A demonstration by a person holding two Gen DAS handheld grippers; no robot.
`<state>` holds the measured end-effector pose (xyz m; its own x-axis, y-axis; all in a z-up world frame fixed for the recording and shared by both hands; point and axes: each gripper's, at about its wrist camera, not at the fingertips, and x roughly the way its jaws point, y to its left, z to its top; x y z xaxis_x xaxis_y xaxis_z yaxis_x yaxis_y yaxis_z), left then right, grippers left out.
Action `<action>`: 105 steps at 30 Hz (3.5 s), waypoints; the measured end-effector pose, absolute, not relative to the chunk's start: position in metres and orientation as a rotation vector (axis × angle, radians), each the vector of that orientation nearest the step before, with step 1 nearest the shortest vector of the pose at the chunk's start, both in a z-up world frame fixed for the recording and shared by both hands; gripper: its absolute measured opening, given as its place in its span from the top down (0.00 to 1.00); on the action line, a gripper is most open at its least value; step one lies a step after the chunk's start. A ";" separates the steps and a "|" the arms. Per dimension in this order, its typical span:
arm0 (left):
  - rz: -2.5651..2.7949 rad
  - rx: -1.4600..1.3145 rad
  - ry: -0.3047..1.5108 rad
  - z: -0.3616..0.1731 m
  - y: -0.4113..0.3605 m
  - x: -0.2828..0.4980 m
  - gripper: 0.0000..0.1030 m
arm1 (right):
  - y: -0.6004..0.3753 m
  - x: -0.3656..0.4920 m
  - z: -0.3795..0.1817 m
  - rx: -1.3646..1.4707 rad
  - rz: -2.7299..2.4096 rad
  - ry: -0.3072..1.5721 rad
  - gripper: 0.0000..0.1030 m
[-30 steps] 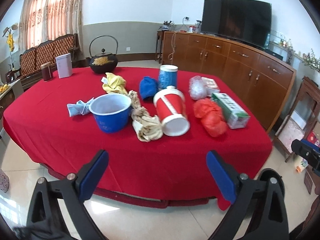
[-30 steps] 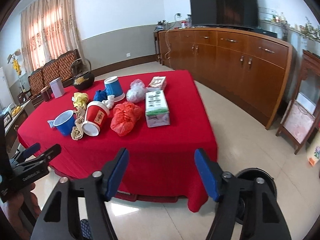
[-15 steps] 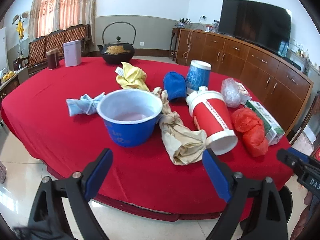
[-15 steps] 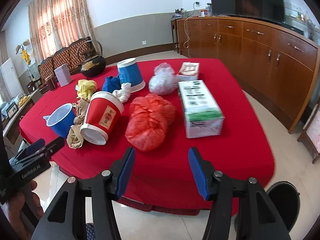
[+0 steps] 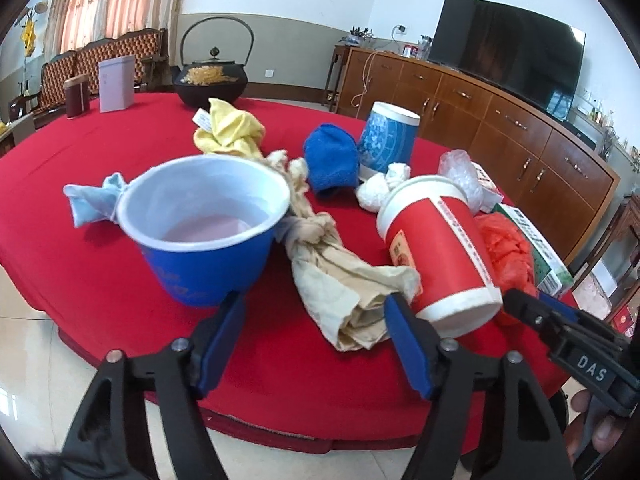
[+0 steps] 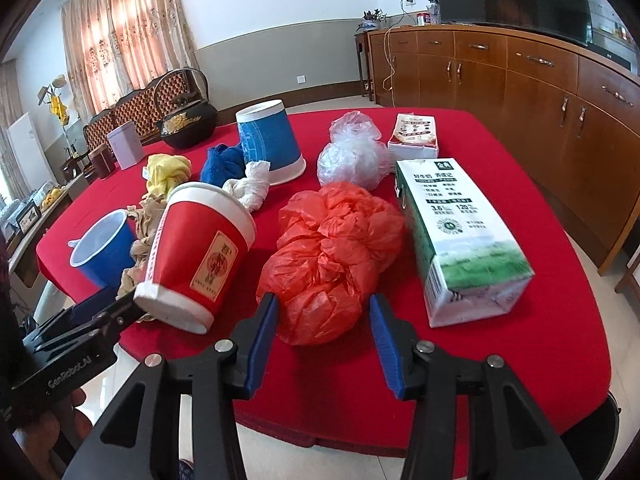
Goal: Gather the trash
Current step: 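Grasp the red plastic bag with the right gripper while the left gripper grasps the crumpled tan paper, then carry the red bag and tan paper over the black bin with both grippers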
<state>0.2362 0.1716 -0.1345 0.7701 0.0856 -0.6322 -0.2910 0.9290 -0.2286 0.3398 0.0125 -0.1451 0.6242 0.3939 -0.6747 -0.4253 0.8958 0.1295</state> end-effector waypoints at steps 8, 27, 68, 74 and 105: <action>0.139 -0.360 0.646 -0.136 0.167 0.245 0.85 | 0.011 0.340 -0.142 -0.037 0.499 0.730 0.91; 0.179 -0.272 0.512 -0.088 0.164 0.219 0.94 | -0.013 0.300 -0.091 -0.082 0.465 0.572 0.95; 0.066 -0.243 0.371 -0.022 0.124 0.216 0.99 | -0.077 0.277 -0.064 -0.036 0.339 0.547 0.95; -0.002 -0.226 0.415 -0.030 0.090 0.215 0.99 | -0.108 0.264 -0.055 -0.025 0.283 0.547 0.95; -0.382 -0.079 0.545 -0.049 -0.107 0.206 0.99 | -0.308 0.182 -0.088 0.081 -0.036 0.636 0.95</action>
